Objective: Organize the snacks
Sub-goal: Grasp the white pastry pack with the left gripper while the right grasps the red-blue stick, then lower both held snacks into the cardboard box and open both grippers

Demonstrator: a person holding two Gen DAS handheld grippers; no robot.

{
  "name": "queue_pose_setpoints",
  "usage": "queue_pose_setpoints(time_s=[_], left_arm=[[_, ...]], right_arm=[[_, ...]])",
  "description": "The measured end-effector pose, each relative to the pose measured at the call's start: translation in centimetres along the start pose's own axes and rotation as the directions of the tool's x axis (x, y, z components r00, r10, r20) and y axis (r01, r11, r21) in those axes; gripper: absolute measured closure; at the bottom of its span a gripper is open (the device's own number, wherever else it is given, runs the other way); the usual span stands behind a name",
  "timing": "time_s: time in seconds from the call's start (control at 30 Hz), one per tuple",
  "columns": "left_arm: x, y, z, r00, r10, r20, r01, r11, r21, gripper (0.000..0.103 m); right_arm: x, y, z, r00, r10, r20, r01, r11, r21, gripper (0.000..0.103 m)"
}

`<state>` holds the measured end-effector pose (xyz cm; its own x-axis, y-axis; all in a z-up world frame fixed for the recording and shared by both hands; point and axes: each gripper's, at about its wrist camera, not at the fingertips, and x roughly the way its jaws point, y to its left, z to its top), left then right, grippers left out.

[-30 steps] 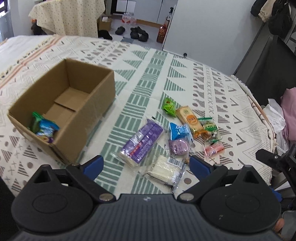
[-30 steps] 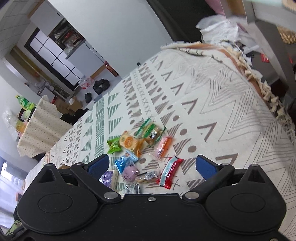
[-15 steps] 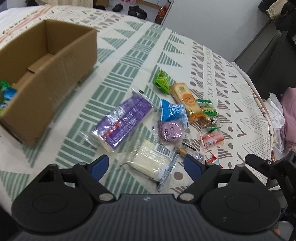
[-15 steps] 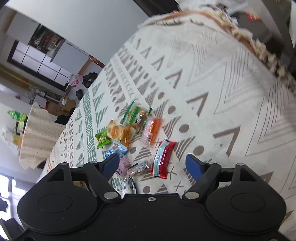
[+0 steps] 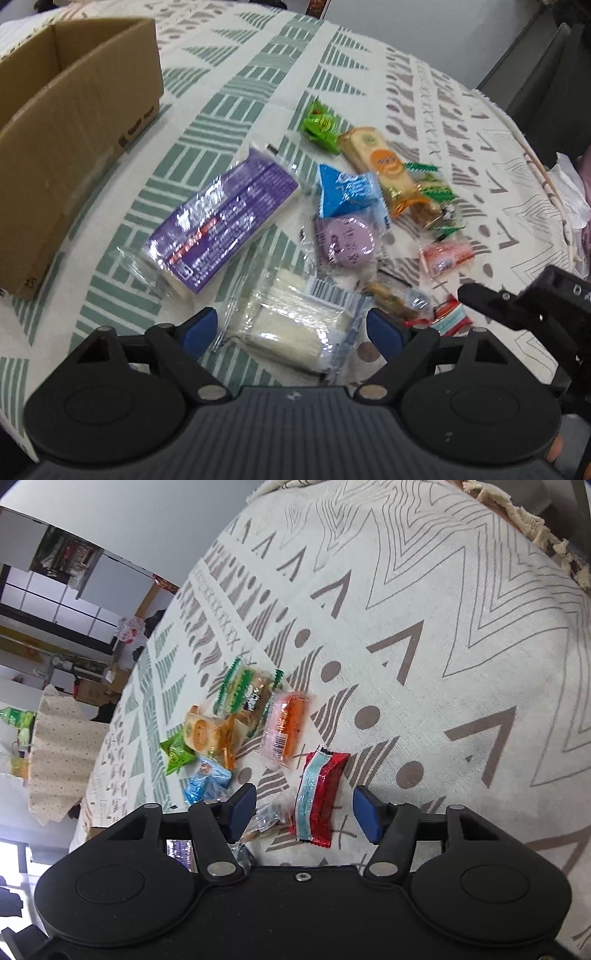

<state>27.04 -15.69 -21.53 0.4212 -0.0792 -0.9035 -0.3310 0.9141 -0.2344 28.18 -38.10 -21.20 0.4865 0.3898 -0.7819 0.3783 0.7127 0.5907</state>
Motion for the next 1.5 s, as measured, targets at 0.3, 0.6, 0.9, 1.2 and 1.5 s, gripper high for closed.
queue_pose_setpoints(time_s=[0.3,0.6,0.9,1.2,1.5], left_arm=[[0.0,-0.4,-0.6,0.999,0.025,0.031,-0.027,0.999,0.047,0.031],[-2.1,-0.1,-0.8,0.998,0.024,0.061,-0.028,0.998,0.05,0.044],[-7.3,0.2,-0.5,0.988,-0.007,0.156,0.002,1.0,0.031,0.045],[-11.4,2.4,1.0,0.971,0.013,0.239,-0.012,1.0,-0.004,0.045],[-14.6,4.9,2.6,0.953,0.019,0.303,-0.009,0.999,-0.033,0.045]], right_arm=[[1.7,0.9,0.0,0.998,-0.058,0.017,0.059,0.998,-0.036,0.059],[0.5,0.4,-0.1,0.998,-0.052,0.038,0.052,0.999,-0.008,0.082],[-3.0,2.1,-0.7,0.992,0.074,0.103,-0.067,0.995,-0.075,0.082],[-4.4,5.1,-1.6,0.971,0.206,0.118,-0.19,0.972,-0.139,0.082],[-5.3,8.0,-2.9,0.938,0.33,0.11,-0.3,0.928,-0.222,0.082]])
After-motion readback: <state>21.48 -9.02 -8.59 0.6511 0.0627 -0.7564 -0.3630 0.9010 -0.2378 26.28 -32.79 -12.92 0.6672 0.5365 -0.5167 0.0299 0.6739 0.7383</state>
